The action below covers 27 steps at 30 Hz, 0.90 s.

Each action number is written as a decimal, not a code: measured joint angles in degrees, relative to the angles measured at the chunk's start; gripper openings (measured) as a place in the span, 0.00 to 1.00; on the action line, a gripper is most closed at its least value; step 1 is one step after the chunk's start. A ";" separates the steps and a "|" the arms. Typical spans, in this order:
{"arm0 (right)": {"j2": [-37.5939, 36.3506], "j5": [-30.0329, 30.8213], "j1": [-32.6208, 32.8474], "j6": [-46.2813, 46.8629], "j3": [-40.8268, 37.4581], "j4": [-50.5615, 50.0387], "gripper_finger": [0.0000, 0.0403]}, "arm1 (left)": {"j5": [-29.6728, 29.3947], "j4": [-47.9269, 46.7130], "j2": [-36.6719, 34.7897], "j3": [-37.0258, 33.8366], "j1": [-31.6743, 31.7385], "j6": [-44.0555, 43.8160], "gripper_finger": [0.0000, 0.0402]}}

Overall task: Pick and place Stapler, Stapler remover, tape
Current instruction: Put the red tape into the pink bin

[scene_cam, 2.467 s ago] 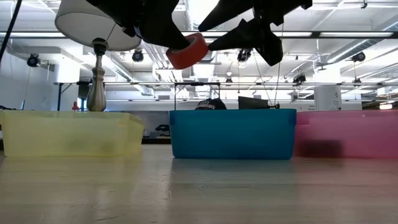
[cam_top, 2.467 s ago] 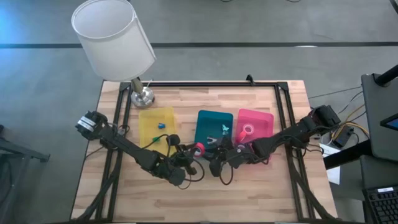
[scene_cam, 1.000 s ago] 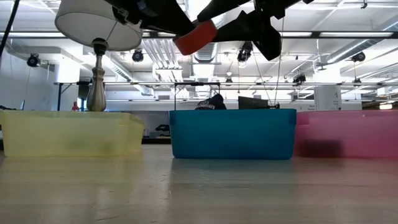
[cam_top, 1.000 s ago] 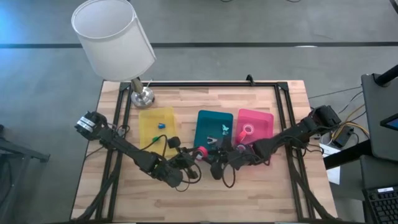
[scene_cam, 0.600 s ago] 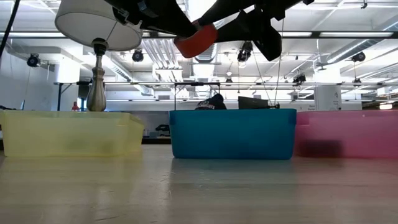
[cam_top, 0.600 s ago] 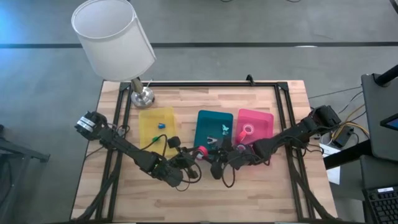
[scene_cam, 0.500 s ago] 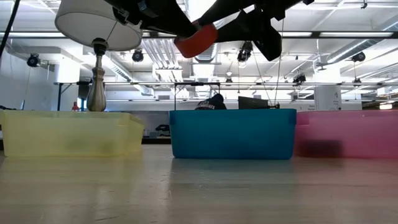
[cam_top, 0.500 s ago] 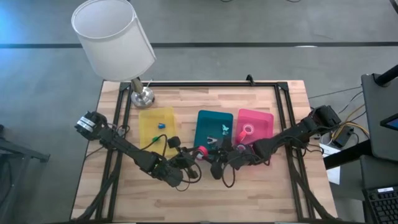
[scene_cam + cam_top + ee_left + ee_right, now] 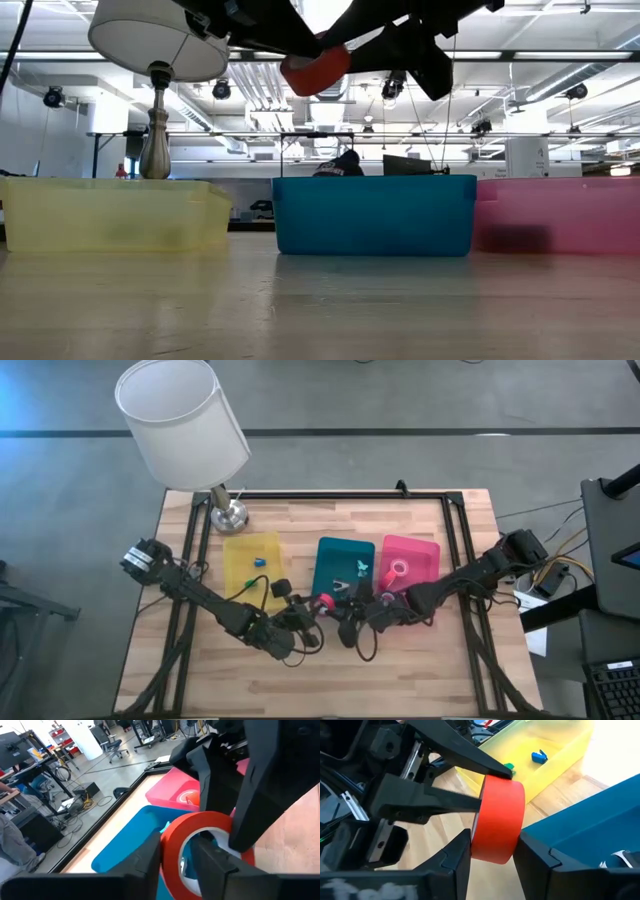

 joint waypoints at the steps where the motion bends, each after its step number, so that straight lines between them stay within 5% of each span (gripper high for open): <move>1: 0.00 0.00 -0.04 0.00 0.00 -0.16 0.31 | 0.07 0.09 0.00 0.00 0.00 0.01 0.28; 10: -0.55 2.07 -0.54 3.48 0.00 -6.94 0.28 | 0.63 -0.24 0.00 0.00 -0.07 -0.80 0.42; 27: -6.97 1.28 0.98 13.29 -0.02 -28.87 0.27 | 0.30 -0.99 0.02 -1.21 -0.02 -1.53 0.41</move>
